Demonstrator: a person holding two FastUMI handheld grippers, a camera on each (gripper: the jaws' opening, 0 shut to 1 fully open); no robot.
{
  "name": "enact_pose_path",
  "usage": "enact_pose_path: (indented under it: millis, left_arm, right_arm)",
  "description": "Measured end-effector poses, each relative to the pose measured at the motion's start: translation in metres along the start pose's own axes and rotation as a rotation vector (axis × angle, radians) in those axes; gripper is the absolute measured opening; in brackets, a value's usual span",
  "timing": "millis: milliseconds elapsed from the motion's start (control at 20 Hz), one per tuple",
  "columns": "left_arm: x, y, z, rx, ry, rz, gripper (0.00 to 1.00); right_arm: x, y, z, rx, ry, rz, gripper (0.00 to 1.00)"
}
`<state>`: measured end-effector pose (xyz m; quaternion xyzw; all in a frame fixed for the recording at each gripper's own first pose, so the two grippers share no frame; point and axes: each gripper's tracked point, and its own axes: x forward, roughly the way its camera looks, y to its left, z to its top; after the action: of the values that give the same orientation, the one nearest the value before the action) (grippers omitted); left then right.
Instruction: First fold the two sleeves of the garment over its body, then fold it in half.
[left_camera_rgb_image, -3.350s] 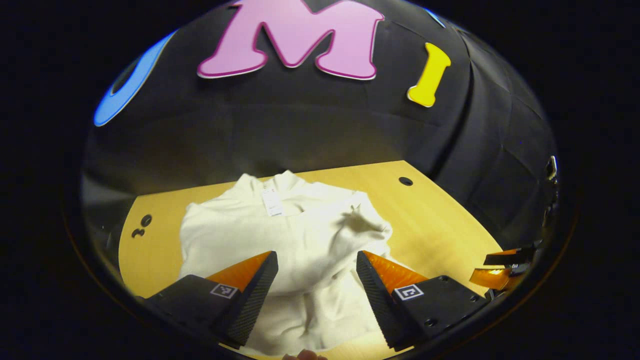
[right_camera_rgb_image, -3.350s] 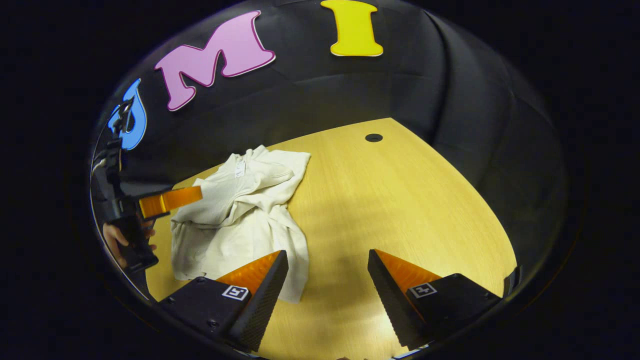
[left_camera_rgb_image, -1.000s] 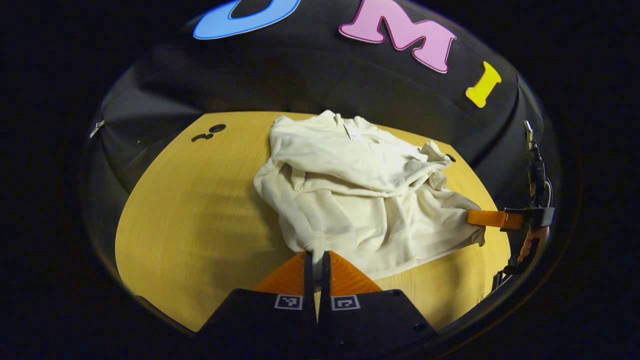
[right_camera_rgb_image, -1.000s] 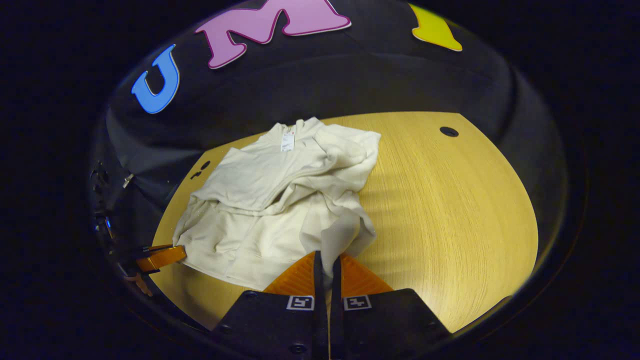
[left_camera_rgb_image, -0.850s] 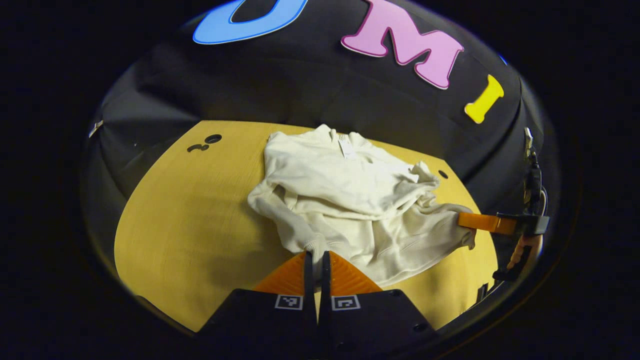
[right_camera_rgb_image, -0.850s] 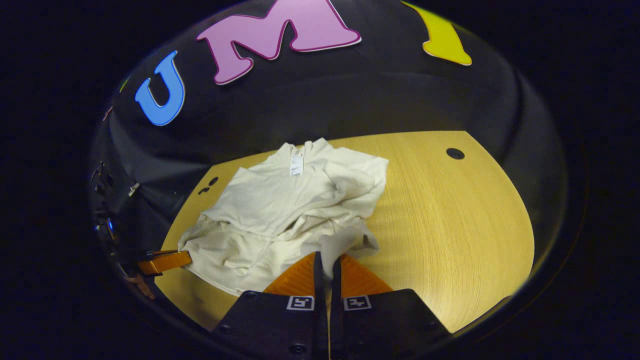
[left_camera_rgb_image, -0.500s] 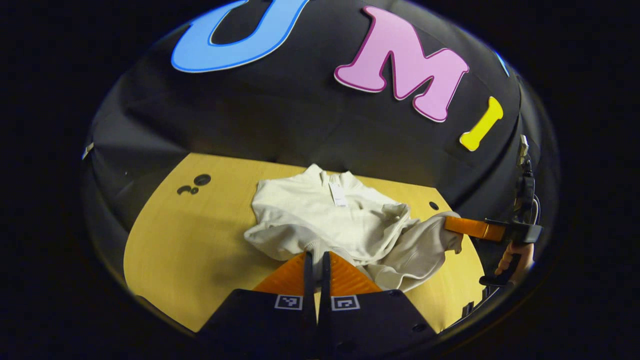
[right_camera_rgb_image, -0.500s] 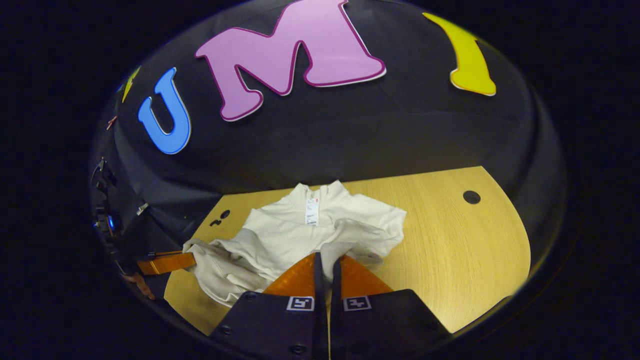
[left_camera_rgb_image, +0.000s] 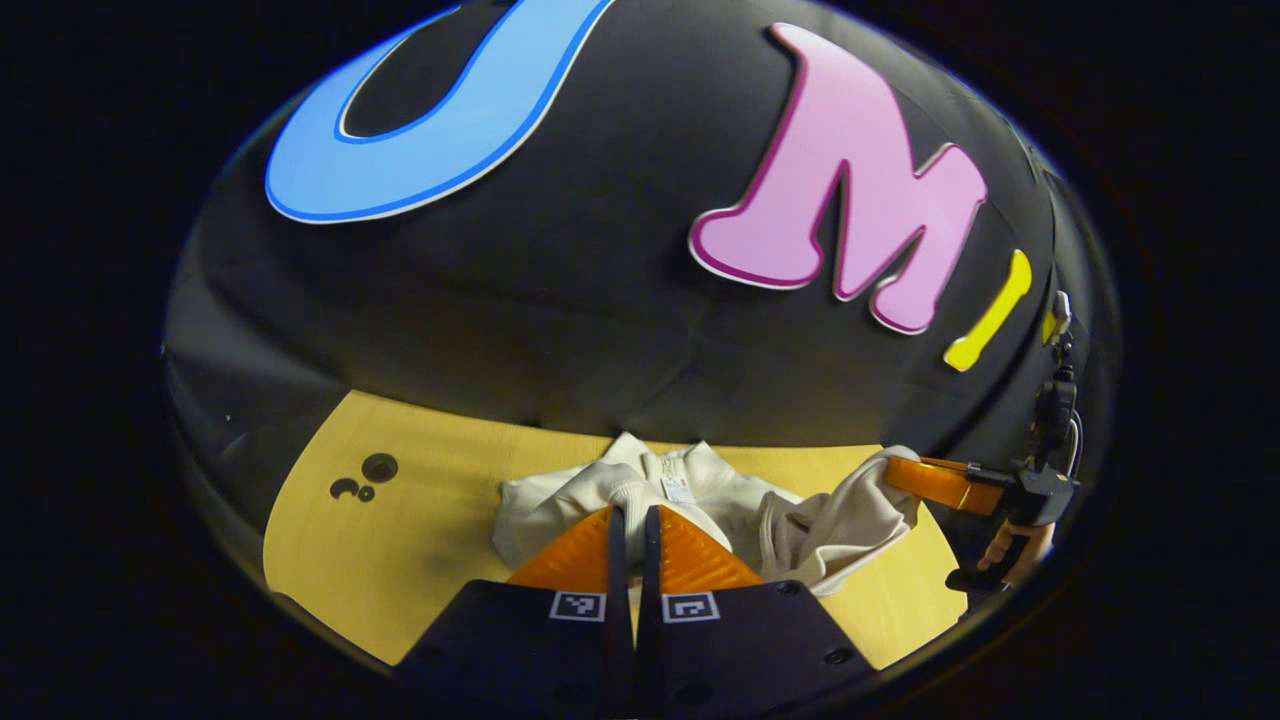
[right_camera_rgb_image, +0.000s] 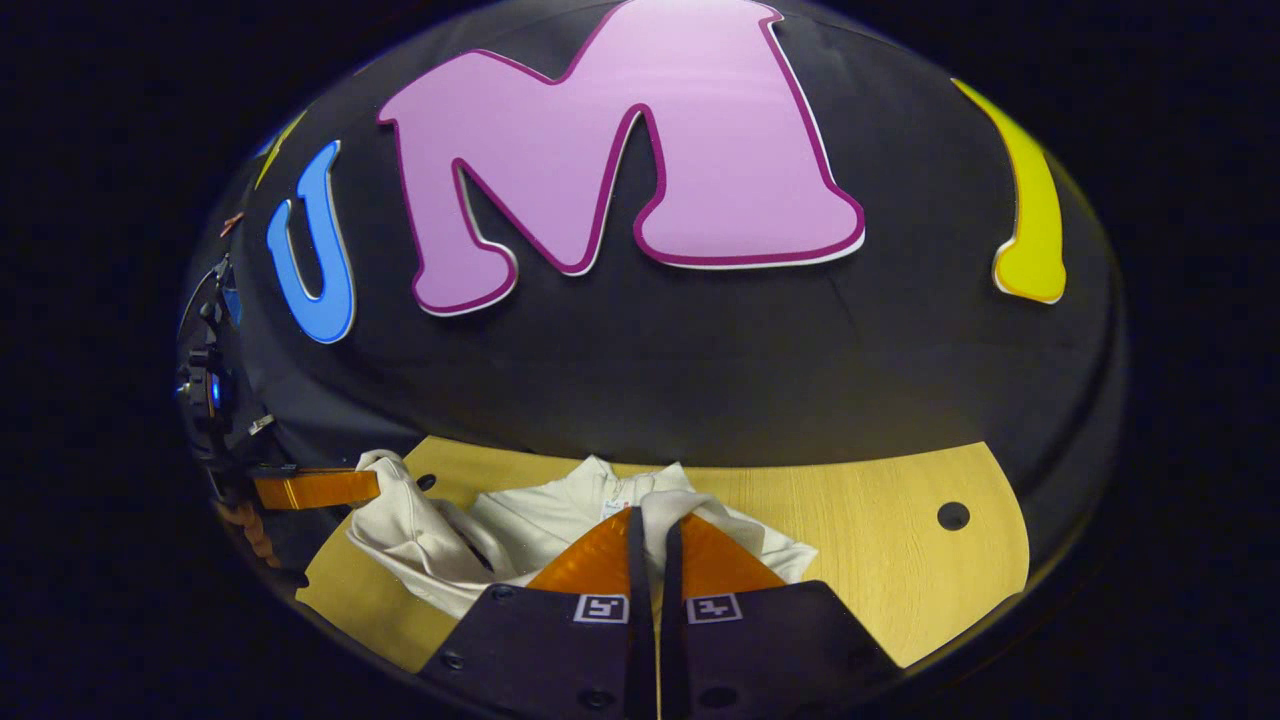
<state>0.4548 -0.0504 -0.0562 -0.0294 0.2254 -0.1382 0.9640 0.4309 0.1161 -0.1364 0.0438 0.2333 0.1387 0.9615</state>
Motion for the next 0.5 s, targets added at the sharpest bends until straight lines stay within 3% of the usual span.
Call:
enact_pose_path:
  millis: [200, 250, 300, 500]
  left_arm:
    - [0.055, 0.029, -0.003, 0.061, 0.018, 0.028, 0.06]
    - [0.068, 0.034, -0.008, 0.066, 0.021, 0.03, 0.01]
    - [0.079, 0.039, -0.012, 0.076, 0.021, 0.037, 0.06]
    - [0.122, 0.05, -0.014, 0.145, -0.02, 0.062, 0.06]
  right_arm:
    - [0.039, -0.026, 0.0, 0.015, -0.021, -0.062, 0.06]
    - [0.048, -0.033, -0.003, 0.006, -0.023, -0.08, 0.06]
    - [0.058, -0.041, -0.007, -0.005, -0.024, -0.099, 0.06]
    - [0.094, -0.064, -0.024, -0.009, -0.015, -0.157, 0.06]
